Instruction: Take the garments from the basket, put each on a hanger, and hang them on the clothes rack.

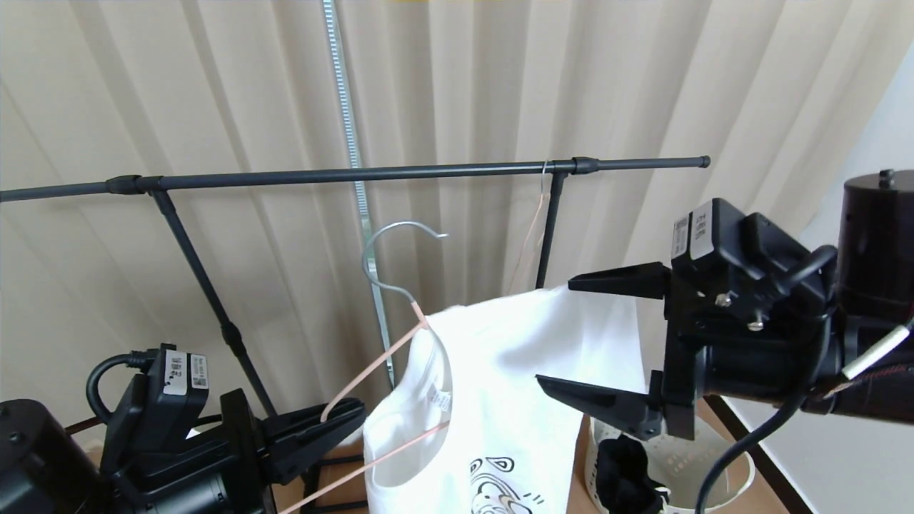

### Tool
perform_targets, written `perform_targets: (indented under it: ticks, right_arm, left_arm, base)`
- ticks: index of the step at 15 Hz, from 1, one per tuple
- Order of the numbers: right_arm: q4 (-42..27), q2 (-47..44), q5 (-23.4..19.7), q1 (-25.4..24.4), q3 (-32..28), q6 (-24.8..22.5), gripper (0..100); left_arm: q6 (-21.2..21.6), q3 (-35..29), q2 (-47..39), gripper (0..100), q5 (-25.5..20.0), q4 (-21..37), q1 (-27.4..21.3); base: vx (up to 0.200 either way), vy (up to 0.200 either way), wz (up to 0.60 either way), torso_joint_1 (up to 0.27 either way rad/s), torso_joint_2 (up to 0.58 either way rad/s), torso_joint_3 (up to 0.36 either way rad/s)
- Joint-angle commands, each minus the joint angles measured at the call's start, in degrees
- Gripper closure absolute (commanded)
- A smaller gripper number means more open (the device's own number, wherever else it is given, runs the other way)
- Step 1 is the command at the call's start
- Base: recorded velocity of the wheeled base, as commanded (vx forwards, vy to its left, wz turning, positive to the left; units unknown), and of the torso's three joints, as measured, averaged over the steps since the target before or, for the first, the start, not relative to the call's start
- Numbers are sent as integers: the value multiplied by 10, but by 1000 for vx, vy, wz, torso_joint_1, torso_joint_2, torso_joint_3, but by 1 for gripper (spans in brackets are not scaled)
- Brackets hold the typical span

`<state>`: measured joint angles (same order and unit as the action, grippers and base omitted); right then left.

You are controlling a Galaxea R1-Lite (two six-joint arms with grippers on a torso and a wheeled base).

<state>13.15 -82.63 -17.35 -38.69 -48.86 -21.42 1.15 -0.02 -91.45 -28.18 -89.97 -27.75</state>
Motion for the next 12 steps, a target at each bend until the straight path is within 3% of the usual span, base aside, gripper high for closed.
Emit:
perform_targets:
  ticks: [1,4,8,10,12]
  right_arm:
    - [-110,19,-44,35,-83,-35,0]
    - [-235,19,-66,35,-131,-78,0]
    - [-463,-23,-78,57,-267,-203,0]
    - [-517,-64,-128,89,-312,-260,0]
    - [-633,-140,-182,115,-402,-339,0]
  left_arm:
    - [0,0,-7,100,0,0,2]
    - [3,0,-23,100,0,0,1]
    - [4,0,-40,100,-1,0,-13]
    - [4,0,-43,100,-1,0,-23]
    - [7,0,-43,100,-1,0,-28]
  base:
    - [0,0,0,0,0,0]
    - [0,0,0,0,0,0]
    - [0,0,0,0,0,0]
    - [0,0,0,0,0,0]
    - [0,0,0,0,0,0]
